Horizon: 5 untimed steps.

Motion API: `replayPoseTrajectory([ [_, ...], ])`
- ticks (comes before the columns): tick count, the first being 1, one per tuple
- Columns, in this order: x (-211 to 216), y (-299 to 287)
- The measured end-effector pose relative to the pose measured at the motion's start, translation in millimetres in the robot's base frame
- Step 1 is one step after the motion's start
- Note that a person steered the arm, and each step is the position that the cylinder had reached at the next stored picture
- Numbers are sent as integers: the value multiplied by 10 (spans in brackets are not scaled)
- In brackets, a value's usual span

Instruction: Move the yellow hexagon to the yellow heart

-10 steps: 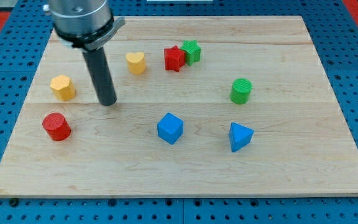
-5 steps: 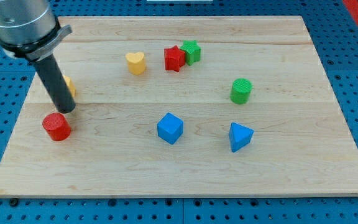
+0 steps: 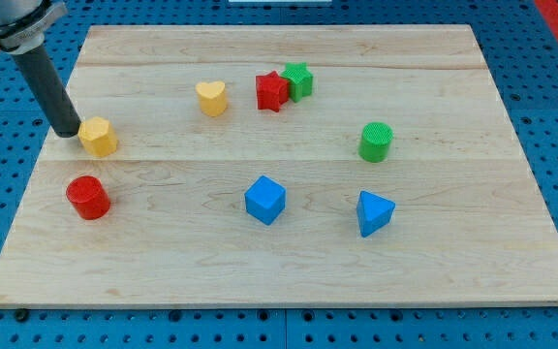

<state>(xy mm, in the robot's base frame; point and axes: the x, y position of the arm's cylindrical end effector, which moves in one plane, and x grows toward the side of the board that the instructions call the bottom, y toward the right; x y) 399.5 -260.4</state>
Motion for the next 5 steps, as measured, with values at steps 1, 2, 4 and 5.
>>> replayPoseTrajectory([
  [1,103,0],
  [2,360,0],
  [4,533,136],
  [5,493,213],
])
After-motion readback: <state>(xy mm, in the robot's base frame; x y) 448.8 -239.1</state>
